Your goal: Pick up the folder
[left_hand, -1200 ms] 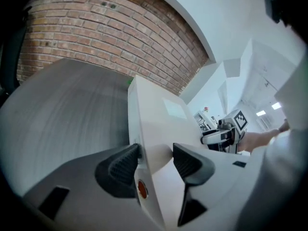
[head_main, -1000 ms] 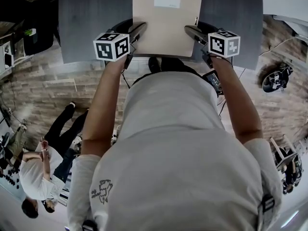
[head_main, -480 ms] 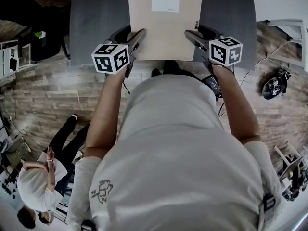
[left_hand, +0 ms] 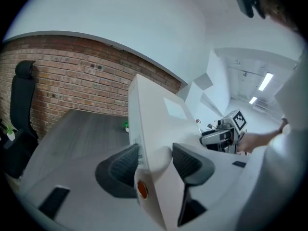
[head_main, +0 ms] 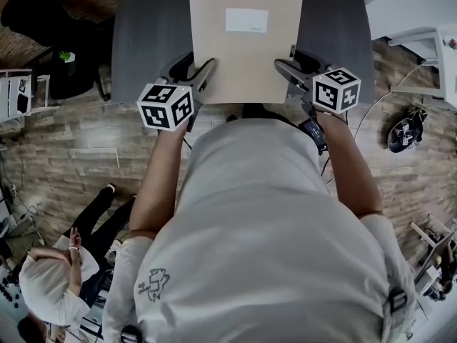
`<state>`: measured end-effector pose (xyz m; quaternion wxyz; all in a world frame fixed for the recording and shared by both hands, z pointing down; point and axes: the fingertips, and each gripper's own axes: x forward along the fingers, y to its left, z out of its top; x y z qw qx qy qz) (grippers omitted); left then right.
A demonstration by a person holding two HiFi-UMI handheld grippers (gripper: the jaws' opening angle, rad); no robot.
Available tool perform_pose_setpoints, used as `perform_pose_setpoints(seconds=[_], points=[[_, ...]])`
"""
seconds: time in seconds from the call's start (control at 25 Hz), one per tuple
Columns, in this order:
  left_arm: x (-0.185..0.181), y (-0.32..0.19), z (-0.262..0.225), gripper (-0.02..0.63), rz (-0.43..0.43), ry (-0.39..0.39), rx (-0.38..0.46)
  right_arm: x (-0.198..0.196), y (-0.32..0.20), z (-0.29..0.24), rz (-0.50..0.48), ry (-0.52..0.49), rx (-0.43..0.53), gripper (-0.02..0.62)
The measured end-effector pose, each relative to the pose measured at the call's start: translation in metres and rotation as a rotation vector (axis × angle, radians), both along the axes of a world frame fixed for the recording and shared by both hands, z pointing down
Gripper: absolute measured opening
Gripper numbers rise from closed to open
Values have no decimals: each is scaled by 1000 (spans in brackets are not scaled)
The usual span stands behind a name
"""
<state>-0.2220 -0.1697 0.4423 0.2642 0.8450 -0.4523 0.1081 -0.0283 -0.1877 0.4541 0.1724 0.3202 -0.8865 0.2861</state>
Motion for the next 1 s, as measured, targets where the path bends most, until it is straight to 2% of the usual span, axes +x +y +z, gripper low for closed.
perform_pose_setpoints(seconds=[0.6,1.0], points=[[0,40,-21,236,-24,30,16,1,36,-29,-18,-19,31,259],[35,58,-37,236,-49,24,26,35,48,-44,-31,-65,37,258]])
